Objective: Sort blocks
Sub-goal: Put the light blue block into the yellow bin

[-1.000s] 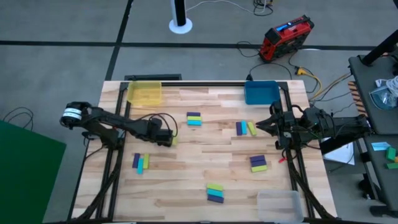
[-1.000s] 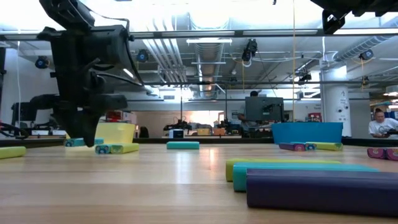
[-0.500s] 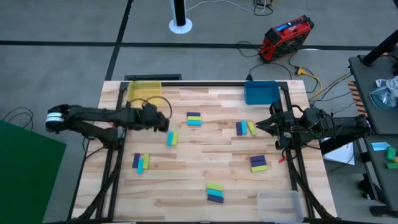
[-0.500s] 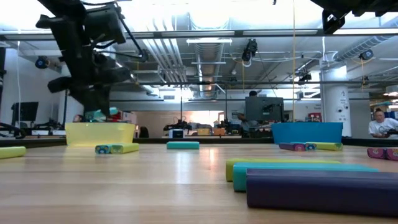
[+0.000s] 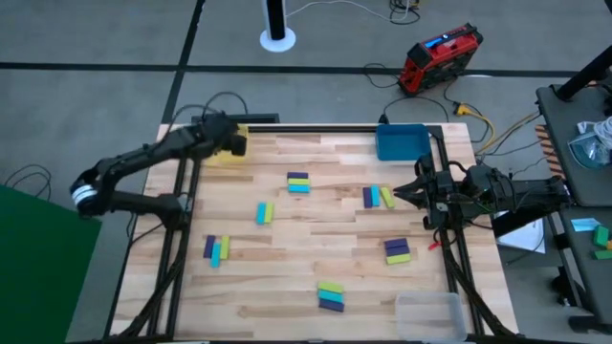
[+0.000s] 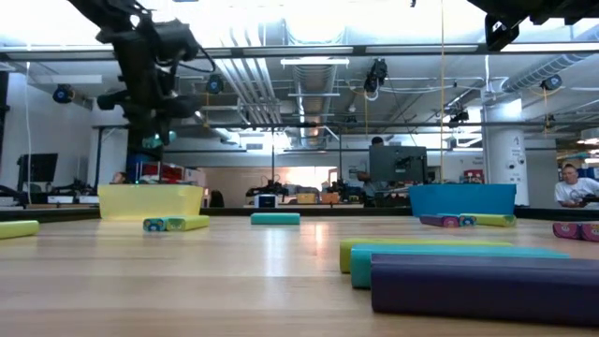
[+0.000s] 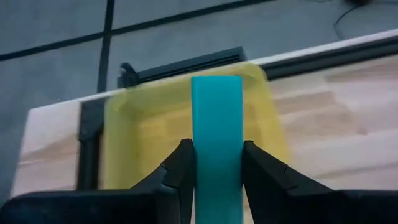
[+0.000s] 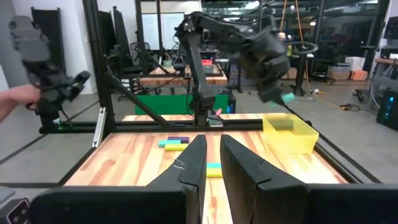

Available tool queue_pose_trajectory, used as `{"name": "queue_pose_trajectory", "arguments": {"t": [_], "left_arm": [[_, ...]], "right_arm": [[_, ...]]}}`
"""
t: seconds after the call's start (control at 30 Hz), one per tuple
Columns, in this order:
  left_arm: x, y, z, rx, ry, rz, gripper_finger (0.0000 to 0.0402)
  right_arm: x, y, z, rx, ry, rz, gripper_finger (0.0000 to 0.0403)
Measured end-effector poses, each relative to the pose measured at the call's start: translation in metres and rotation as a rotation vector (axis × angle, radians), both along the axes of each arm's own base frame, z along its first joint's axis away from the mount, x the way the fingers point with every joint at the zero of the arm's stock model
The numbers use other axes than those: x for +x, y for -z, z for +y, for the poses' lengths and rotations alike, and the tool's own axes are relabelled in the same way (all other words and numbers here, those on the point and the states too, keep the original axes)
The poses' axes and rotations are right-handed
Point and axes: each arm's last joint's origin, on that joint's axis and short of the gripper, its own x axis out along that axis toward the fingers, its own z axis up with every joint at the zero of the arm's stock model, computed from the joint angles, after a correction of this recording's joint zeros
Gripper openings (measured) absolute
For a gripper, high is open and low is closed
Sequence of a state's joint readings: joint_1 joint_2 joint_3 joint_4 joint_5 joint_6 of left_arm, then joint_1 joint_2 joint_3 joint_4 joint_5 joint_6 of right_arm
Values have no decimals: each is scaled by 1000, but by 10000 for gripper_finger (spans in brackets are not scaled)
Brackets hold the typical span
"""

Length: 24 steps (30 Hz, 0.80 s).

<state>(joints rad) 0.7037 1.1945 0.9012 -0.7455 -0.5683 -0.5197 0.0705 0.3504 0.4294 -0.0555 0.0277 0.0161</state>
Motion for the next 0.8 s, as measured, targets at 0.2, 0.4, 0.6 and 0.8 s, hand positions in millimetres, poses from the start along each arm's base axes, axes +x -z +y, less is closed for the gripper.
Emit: {"name": "queue_pose_trajectory", "arguments": {"t": [0.2, 0.4, 0.6, 0.8], "left_arm": [[-13, 14, 42, -160, -29, 8, 91], [-18, 44, 60, -268, -85, 79, 91], [-13, 56, 66, -294, -61, 102, 91], [-12, 56, 68, -282, -47, 104, 97]], "right_arm": [[0, 0, 0, 9, 0, 0, 38], [0, 1, 0, 10, 0, 3, 38], [0, 1, 0, 9, 0, 3, 38], [0, 1, 0, 5, 0, 3, 38]]}}
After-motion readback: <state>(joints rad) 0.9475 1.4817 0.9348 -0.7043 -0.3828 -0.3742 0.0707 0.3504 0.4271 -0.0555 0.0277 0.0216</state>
